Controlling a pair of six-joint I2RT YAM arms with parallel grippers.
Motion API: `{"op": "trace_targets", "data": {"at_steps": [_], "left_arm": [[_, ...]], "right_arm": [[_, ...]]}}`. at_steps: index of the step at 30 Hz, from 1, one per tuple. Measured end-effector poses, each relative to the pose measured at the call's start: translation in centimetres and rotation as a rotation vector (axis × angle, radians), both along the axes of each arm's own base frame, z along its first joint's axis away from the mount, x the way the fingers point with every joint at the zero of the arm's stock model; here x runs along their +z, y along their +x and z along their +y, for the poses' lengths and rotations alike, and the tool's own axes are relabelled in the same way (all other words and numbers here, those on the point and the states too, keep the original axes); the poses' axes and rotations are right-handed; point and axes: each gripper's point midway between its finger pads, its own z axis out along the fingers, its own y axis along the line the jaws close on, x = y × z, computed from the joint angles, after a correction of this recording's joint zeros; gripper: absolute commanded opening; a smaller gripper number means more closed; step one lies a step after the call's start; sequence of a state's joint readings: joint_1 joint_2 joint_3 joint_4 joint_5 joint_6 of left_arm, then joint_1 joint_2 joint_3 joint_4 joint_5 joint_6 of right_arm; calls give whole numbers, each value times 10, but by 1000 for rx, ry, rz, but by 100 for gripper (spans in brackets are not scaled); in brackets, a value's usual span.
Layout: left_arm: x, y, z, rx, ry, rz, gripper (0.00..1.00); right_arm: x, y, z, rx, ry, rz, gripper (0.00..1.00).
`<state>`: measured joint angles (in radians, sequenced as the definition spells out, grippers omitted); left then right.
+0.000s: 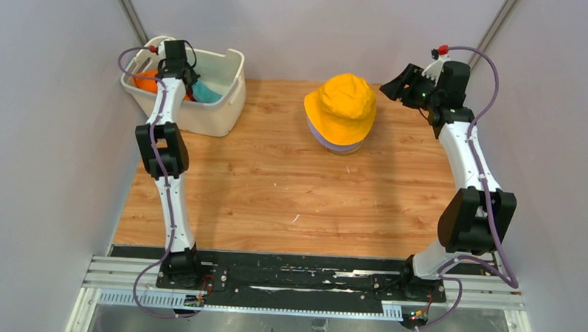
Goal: Stack the hats
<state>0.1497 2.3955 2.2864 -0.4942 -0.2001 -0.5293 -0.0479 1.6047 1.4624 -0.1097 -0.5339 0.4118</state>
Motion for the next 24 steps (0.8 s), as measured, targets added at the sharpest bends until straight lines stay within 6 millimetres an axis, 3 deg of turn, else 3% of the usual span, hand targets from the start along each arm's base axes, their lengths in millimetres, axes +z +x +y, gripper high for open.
{"op": "trace_targets", "data": {"at_steps": [5, 8, 10, 13, 16, 19, 21, 24], "left_arm": [[3, 7, -3, -15, -8, -56, 0], [4, -4, -10, -37, -16, -84, 0], [20, -12, -16, -60, -24, -117, 0], [81, -21, -29, -108, -25, -235, 0], [170, -32, -50, -172, -13, -427, 0], [259, -59, -80, -256, -15, -647, 0], [299, -78, -98, -313, -29, -760, 0], [329, -100, -122, -400, -58, -870, 0]], "right_arm": [[0, 0, 2, 4, 0, 0, 62], [0, -1, 5, 10, -1, 0, 62], [-1, 0, 9, 19, -2, 3, 62], [-3, 1, 16, 34, -8, 5, 62], [-3, 1, 21, 45, -9, 6, 62], [-4, 0, 25, 56, -12, 9, 62], [-5, -1, 27, 61, -15, 10, 62], [-5, -1, 27, 64, -18, 8, 62]]}}
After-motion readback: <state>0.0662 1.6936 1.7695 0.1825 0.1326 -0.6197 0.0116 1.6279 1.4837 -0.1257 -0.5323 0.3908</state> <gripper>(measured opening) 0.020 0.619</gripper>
